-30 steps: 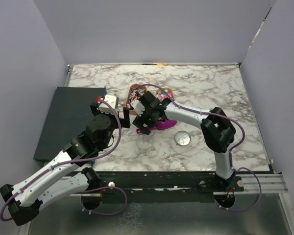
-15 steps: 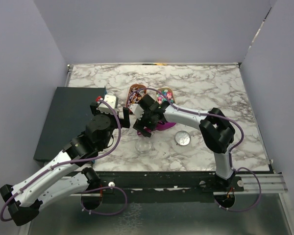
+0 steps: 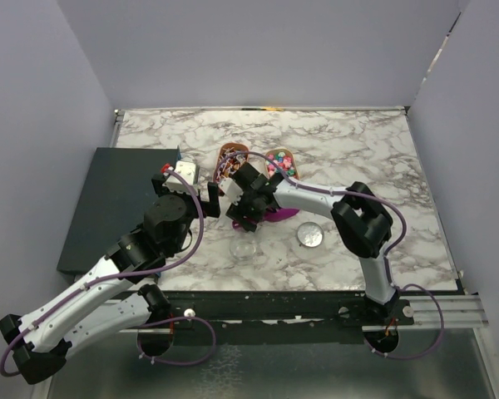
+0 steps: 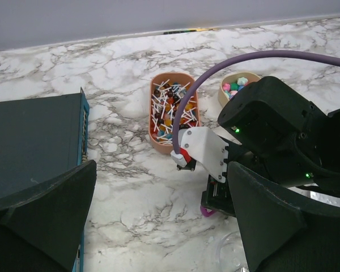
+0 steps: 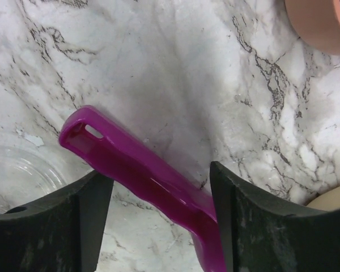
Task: Pack the candies
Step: Pick up the spatula from the center of the board.
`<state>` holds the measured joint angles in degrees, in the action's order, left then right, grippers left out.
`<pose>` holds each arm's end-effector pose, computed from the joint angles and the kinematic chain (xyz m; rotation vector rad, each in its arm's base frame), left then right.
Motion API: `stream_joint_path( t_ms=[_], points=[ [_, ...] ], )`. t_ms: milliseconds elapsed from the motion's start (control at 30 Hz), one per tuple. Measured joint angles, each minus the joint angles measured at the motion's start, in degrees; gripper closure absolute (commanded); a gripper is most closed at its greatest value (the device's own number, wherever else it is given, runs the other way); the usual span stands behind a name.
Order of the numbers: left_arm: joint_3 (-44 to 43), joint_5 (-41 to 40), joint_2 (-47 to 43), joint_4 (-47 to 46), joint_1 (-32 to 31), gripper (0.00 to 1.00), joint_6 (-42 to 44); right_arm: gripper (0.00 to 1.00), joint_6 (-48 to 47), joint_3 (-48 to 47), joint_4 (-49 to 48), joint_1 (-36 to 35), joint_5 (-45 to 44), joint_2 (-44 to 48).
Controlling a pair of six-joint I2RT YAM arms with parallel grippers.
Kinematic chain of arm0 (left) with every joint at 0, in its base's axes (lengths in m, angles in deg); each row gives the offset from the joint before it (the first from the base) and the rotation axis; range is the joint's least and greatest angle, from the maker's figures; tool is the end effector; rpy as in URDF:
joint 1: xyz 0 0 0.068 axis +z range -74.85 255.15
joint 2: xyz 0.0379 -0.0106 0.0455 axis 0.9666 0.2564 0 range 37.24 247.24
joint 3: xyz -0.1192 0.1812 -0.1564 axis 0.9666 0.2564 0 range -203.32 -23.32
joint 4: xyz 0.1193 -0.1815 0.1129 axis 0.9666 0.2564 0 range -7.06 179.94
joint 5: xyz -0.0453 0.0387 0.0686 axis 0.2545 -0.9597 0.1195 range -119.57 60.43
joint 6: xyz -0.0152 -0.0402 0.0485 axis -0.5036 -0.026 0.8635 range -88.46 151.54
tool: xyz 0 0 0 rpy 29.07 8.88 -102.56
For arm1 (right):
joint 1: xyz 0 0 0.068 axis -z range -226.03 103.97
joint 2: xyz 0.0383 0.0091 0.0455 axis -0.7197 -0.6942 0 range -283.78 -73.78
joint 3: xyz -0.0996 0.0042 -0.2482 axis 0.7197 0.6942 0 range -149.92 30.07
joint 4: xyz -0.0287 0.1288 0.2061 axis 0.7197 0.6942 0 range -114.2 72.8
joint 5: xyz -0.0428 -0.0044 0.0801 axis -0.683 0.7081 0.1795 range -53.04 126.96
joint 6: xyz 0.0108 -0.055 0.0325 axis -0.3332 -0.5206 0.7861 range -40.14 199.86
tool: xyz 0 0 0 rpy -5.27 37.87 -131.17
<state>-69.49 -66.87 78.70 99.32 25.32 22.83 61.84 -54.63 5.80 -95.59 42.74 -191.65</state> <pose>0.1264 -0.1021 0.3399 0.1568 1.7284 -0.1736 0.2685 0.3229 0.1571 -1.5294 2.2270 0.3064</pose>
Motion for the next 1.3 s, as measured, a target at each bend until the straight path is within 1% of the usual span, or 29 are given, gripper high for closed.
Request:
stream_joint_path(
  t_ms=[33,67,100,233,333,433,600,633,867,967,1100,1300],
  points=[
    [0.0,0.0,0.0,0.0,0.0,0.01,0.0,0.38,0.1,0.0,0.0,-0.1,-0.1,0.0],
    [0.0,0.0,0.0,0.0,0.0,0.01,0.0,0.44,0.3,-0.1,0.0,-0.2,-0.2,-0.1],
    [0.0,0.0,0.0,0.0,0.0,0.01,0.0,0.46,0.5,-0.1,0.0,-0.3,-0.3,-0.1],
    [0.0,0.0,0.0,0.0,0.0,0.01,0.0,0.61,1.4,-0.2,-0.1,-0.9,-1.0,-0.2],
    [0.0,0.1,0.0,0.0,0.0,0.01,0.0,0.67,1.7,-0.3,-0.3,-1.1,-1.9,-0.3],
    [0.0,0.3,0.2,0.0,0.0,0.01,0.0,0.76,2.1,-0.4,-0.5,-1.1,-2.7,-0.3],
    [0.0,0.3,0.3,0.0,0.0,0.01,0.0,0.97,2.7,-0.6,-1.3,-1.3,-4.4,-0.3],
    [0.0,0.3,0.3,0.0,0.0,0.01,0.0,0.99,2.9,-0.7,-1.6,-1.3,-5.1,-0.4],
    [0.0,0.3,0.3,0.0,0.0,0.01,0.0,0.99,4.6,-1.2,-4.6,-1.3,-8.5,0.0],
    [0.0,0.3,0.3,0.0,0.0,0.01,0.0,0.99,6.0,-1.3,-4.4,-1.3,-9.3,1.8],
    [0.0,0.3,0.2,0.0,0.0,0.01,0.0,0.99,7.7,-1.3,-3.5,-1.3,-10.3,6.8],
    [0.0,0.4,0.1,0.0,0.0,0.01,0.0,0.99,10.6,-1.3,-1.1,-1.3,-15.4,15.8]
  ],
)
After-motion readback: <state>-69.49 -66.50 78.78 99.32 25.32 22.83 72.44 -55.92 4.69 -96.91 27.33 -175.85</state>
